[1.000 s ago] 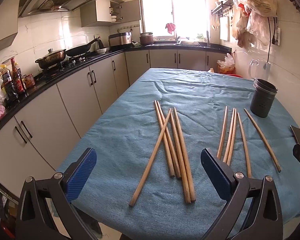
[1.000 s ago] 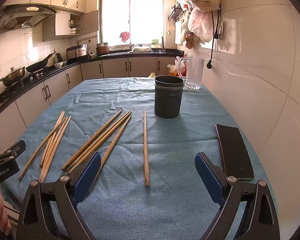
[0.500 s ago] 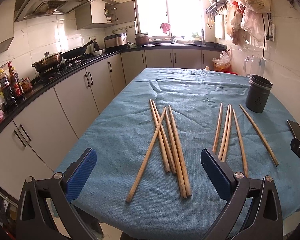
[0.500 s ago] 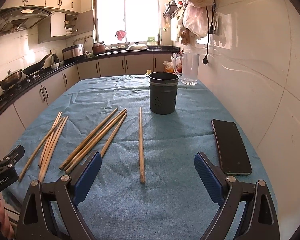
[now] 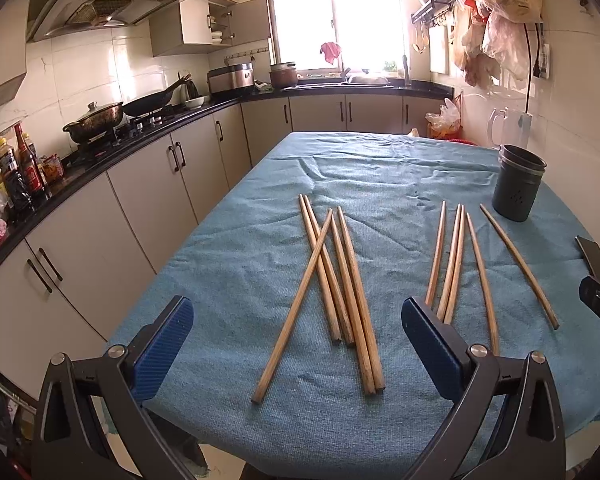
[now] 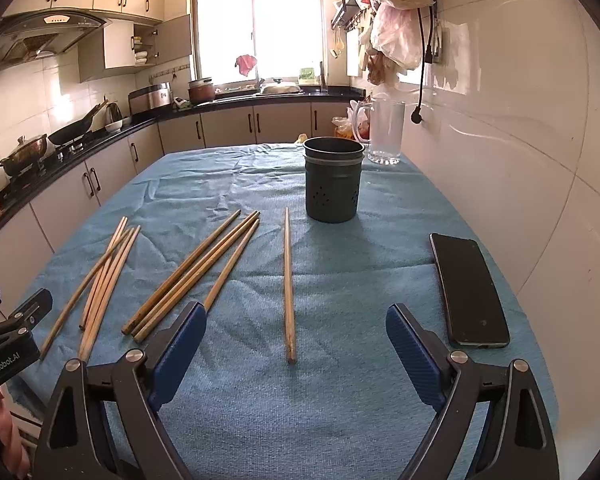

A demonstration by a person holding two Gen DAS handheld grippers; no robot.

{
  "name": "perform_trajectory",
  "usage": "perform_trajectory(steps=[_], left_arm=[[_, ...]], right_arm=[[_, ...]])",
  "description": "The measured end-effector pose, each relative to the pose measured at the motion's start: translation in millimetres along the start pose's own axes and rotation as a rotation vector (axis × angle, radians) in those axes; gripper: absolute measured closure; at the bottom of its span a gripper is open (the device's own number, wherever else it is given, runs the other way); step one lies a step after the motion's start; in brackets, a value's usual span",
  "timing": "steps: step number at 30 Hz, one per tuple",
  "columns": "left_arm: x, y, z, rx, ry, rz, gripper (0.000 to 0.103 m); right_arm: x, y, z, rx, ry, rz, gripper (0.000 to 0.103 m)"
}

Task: Organize utensils

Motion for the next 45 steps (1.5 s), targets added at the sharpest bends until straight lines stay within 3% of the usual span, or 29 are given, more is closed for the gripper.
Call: perform_trajectory(steps=[12,15,17,19,23,25,26,32,36,38,45], left_arm=[[-10,-14,18,0.028,-0.002,0.026,0.000],[-20,-26,27,0.091,0.003,0.068,0.001],[-28,-40,31,0.146,0.008,0.125,0.008],[-35,-56,29,0.188,-0.006,0.178,0.025],[-41,-89,21,0.259,-0.027,0.287,0.038],[-41,-104,17,0.276,-0.039,0.325,0.058],[-41,-111,15,0.267,-0.044,0.345,0.061],[-37,-140,2,0.291,-0.095,0.413,0.064],[-40,-147,8,0.284,-0.071,0.413,0.076],[-41,-148,13,0.292,-0.049,0.418,0.084],[-40,-156,32,0.257,-0.015,0.425,0.085]], right_arm=[[-2,-8,-8,-0.014,-0.012,0.032,0.013],[-3,-10,-13,-0.017,-0.013,0.047,0.017],[-4,-10,-17,-0.014,-0.022,0.049,0.017],[-5,-11,-22,-0.015,-0.032,0.051,0.018],[-6,-13,-30,-0.029,-0.055,0.068,0.023],[-7,-16,-34,-0.056,-0.067,0.089,0.027],[-7,-18,-35,-0.074,-0.068,0.103,0.031],[-14,-27,-38,-0.141,-0.080,0.155,0.050],[-23,-39,-43,-0.191,-0.115,0.207,0.064],[-27,-45,-45,-0.215,-0.138,0.235,0.065],[-48,-74,-46,-0.237,-0.153,0.303,0.066]])
Point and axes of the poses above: each gripper's, at about its wrist camera, not at the fingertips, and y roughly against the way its jaws point, z to its left, x to its underside, the point moved 3 cm from there along -y, roughly the way its jaws point, and after that the axes turned 4 degrees about -x, right-handed, at the moved point
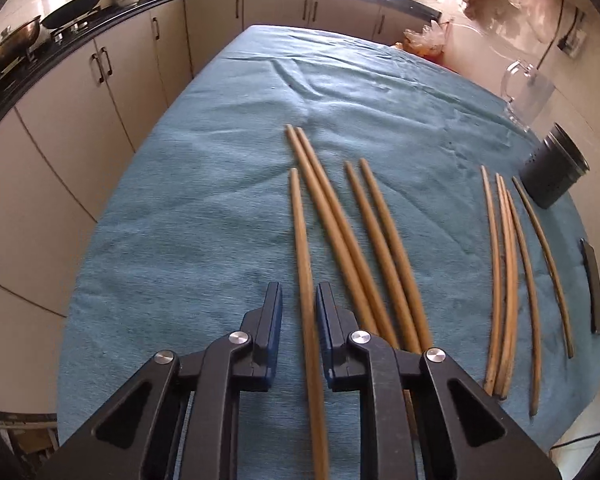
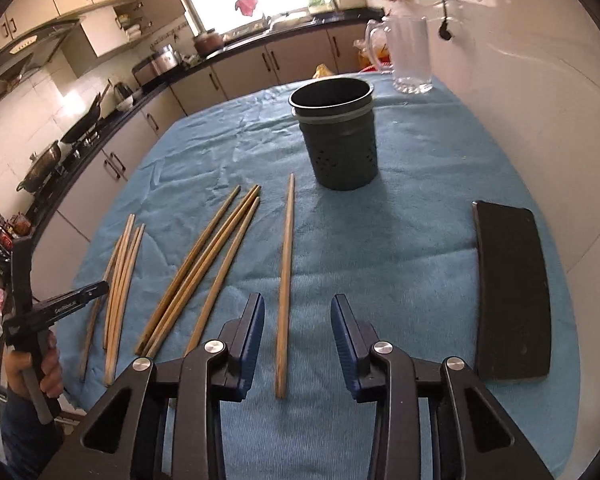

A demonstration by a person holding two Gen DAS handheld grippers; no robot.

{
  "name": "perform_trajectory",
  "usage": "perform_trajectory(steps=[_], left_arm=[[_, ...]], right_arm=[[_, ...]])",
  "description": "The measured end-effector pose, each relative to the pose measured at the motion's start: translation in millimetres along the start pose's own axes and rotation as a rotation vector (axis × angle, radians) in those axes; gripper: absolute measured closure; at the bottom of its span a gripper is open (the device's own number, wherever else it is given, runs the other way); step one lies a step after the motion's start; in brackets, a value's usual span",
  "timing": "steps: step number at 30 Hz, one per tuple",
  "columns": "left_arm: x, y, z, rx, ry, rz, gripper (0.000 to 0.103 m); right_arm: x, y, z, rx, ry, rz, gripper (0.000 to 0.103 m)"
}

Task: Organize utensils
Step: 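Lower the left gripper onto a wooden chopstick and close while the right gripper grasps another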

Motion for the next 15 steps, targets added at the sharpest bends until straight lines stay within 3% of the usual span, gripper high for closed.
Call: perform_trajectory(steps=[9,15], left_arm=[[-10,-7,3,-0.024,0.010,-0.002,0.085],[-17,-11,3,-0.028,0.011,0.004,0.085]], right_arm=[[-41,-64,10,0.037,0.017,0.120,0.065],[-58,-101,10,0.116,0.030,0.173,0.069]])
Point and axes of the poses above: each gripper's, at about its wrist camera, not at the fingertips, and y roughly against the way its jaws point, z to its left, x to its underside, the point moved 3 cm from there along -y, roughly the way its jaws point, and after that the axes turned 4 degrees about -x, right-handed, at the moved point
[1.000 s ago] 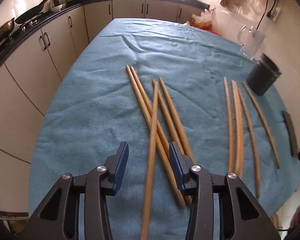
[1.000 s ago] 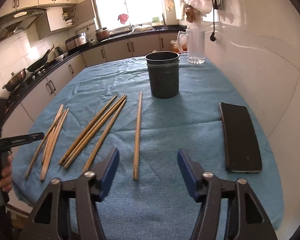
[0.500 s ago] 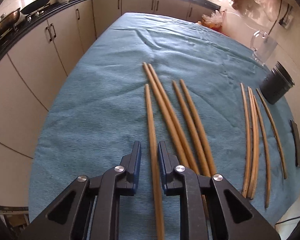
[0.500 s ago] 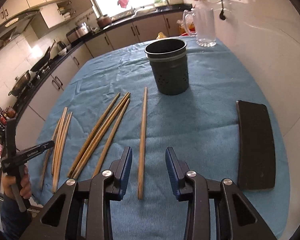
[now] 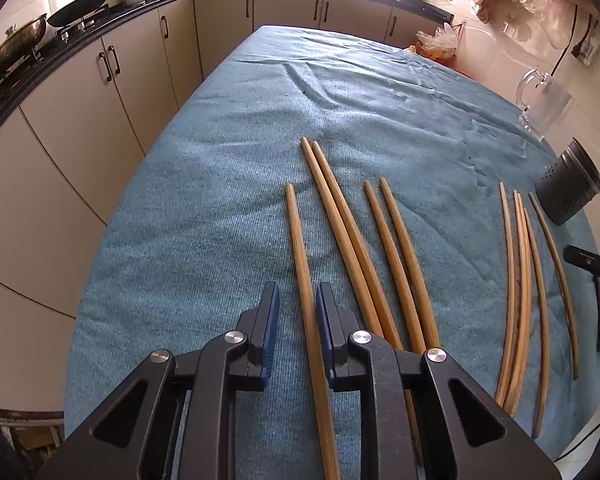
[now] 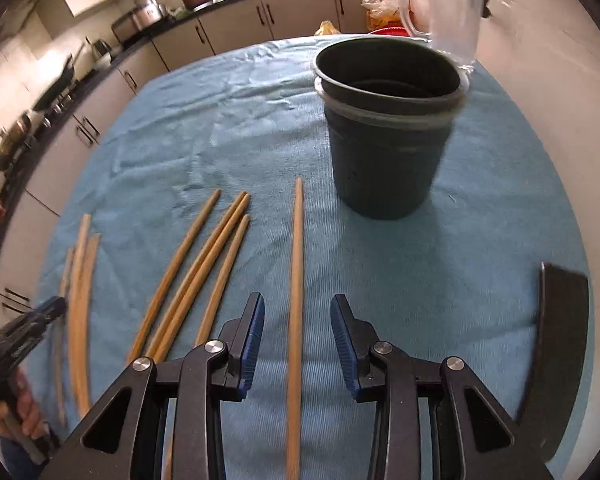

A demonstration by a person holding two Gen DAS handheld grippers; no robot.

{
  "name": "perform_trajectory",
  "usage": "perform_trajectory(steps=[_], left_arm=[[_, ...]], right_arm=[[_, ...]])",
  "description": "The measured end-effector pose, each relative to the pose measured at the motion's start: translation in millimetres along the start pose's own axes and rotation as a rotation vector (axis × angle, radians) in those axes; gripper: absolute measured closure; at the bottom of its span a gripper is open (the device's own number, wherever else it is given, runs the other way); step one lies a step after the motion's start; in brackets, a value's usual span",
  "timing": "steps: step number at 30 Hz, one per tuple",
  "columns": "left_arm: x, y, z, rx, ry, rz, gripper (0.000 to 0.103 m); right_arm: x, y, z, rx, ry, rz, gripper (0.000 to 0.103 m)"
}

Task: Organize utensils
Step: 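Lower the left gripper onto a wooden chopstick and close while the right gripper grasps another, then lift the chopsticks upright with both grippers and carry them over the grey cup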

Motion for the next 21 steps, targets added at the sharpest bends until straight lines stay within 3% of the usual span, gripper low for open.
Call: perform_trajectory(steps=[8,10,12,13,17,21], left_arm=[[-5,-4,0,0.011,-0.008,-0.004,0.085],[-7,-5,0,0.002,-0.008,-0.006,0.089],[-8,-6,1,-0.012,0.004,-0.011,0.095],[-8,-6,3,-0.006,0.016,-0.012,0.095],[-7,-3,6,0.019,0.048,-0.019,0.097],[-8,14,8,0.044,0.076,-0.061,0.097]], right_arm=[[-18,-27,5,0.065,0.026,0.040,0.077],[-20,-28,5,0.058,0.022,0.042,0.079],[-20,-29,8,0.057,0.036,0.036,0.093],[-20,-28,9,0.055,0.044,0.033,0.095],[-17,-21,11,-0.002,0.028,0.023,0.095],[-12,12,21,-0.067,0.026,-0.070,0.095]])
Point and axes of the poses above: each gripper's, at about its wrist camera, not at the fingertips, and y roughly against the way its jaws point, z to its left, x to its underside, the point moved 3 cm from there along -y, roughly the way its jaws point, and after that the axes turned 4 degrees about -x, right-handed, at the moved point
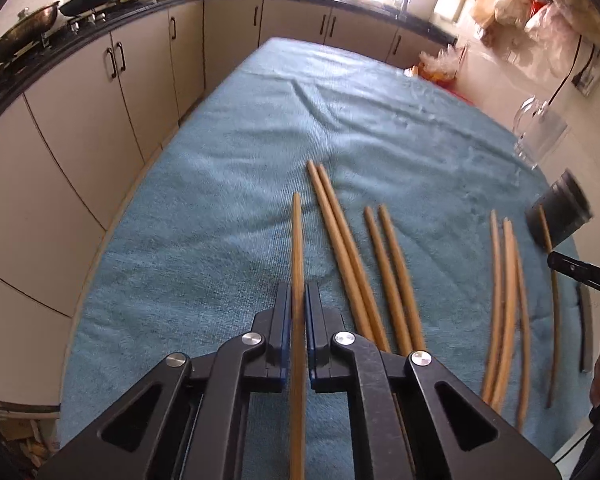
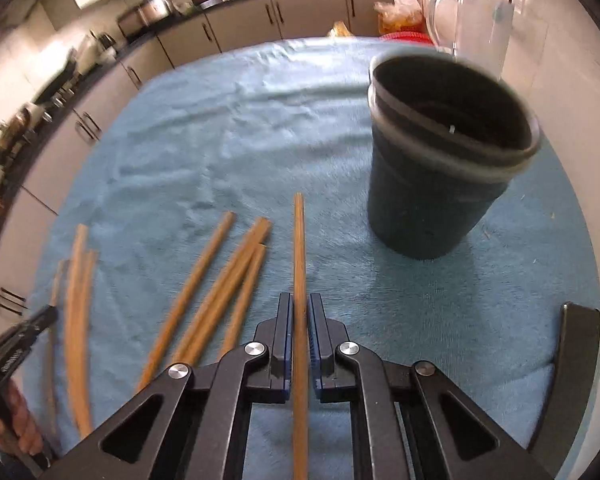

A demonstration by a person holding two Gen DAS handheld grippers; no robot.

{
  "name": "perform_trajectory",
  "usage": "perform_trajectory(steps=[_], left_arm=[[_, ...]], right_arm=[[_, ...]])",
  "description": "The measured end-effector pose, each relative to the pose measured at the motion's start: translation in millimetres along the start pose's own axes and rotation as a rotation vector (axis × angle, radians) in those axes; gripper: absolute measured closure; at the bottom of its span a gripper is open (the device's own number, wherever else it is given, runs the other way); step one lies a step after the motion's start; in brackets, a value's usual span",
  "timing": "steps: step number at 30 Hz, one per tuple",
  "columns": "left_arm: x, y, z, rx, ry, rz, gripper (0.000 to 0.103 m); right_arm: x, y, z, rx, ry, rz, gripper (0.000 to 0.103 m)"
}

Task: Organize utensils
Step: 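Lift the chopsticks upright with both grippers and carry them over the grey cup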

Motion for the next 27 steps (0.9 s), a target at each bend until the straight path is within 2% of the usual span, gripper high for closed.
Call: perform_trajectory(steps=[5,10,17,27], left_arm=[[-4,42,-2,0.034,0.029,-0.091,0.097],[-5,82,-16,0.072,0.021,-0.175,0.097],[0,121,-37,0.106,-0.013,-0.243,0.097],[6,146,-50,0.117,-0.032,-0.266,0.097]], right_arm=[[14,64,14,-0.050,0.021,-0.191,0.095],[37,111,17,-0.073,0.024,-0.326,0.095],[47,134,19,-0.089,0.037,-0.394,0.095],[59,153,12,-0.116,0.022,-0.429,0.095]])
Point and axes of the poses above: each gripper's, at about its wrist camera, not at the fingertips, and y roughly against the way its jaws point, z to its left, x to its underside, the point moved 3 cm from there along -y, roughly the way its jaws point, and after that the axes turned 4 degrees about -x, right-handed, at the moved point
